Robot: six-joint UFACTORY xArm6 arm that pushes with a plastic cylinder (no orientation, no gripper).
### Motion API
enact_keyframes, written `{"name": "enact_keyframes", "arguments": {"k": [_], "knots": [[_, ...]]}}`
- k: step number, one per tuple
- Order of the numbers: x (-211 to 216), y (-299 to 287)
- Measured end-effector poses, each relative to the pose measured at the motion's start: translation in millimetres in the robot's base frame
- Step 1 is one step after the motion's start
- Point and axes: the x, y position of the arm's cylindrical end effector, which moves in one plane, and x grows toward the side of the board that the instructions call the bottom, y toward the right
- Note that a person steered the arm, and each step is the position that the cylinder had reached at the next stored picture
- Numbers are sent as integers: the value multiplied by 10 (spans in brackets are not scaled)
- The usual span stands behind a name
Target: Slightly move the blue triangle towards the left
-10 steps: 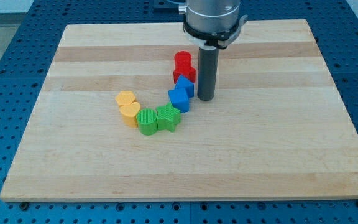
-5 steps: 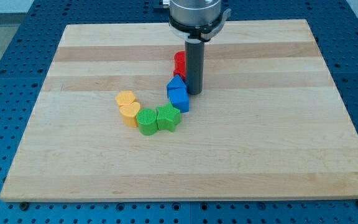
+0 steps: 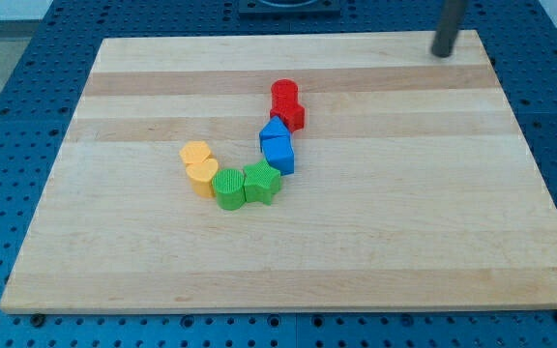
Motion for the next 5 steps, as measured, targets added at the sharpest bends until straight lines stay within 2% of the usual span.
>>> {"name": "enact_keyframes", "arguments": {"k": [2, 3, 4, 5], "knots": [[-4, 75], [-6, -65], [160, -511], [428, -670]]}}
